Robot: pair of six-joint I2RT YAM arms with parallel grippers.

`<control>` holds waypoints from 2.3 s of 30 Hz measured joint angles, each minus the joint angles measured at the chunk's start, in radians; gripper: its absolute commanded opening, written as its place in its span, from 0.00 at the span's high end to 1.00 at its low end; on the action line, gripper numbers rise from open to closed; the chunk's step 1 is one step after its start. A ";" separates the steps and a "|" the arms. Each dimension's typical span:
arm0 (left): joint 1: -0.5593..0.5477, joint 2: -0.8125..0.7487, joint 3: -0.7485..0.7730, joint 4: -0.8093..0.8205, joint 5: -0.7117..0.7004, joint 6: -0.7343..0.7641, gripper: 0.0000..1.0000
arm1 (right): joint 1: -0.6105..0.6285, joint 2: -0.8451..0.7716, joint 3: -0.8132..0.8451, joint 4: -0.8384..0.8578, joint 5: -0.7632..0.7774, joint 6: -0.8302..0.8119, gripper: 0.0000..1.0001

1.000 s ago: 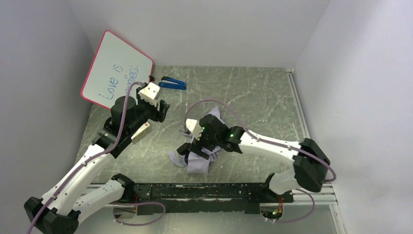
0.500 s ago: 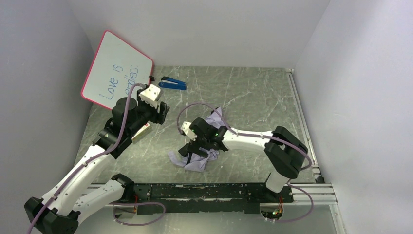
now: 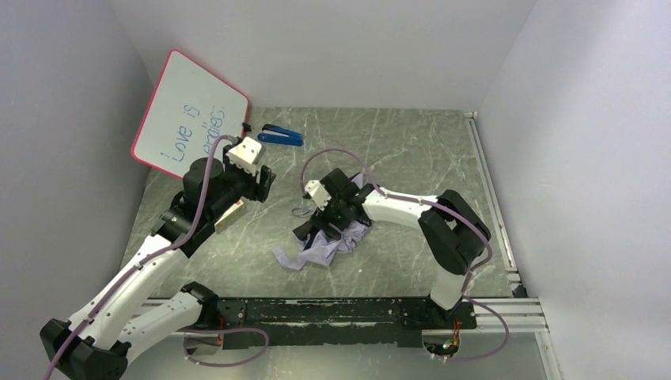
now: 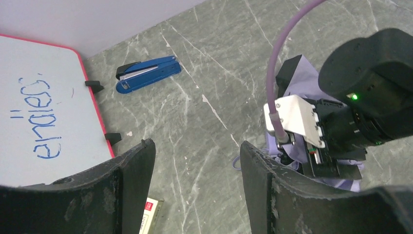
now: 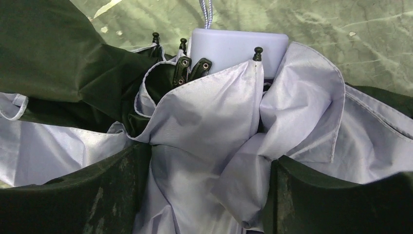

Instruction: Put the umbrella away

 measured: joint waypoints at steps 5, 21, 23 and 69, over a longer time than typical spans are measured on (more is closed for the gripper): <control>0.000 0.009 0.000 -0.001 0.000 0.000 0.32 | -0.049 0.037 0.029 -0.011 -0.050 0.009 0.50; 0.000 0.034 0.000 -0.004 0.031 -0.001 0.32 | -0.179 0.009 0.014 0.026 -0.263 0.069 1.00; 0.000 0.039 -0.003 -0.003 0.042 -0.002 0.32 | -0.218 -0.009 0.000 0.027 -0.298 0.082 1.00; 0.000 0.061 -0.080 0.069 0.200 0.003 0.32 | -0.232 -0.278 0.247 -0.158 -0.326 0.348 0.01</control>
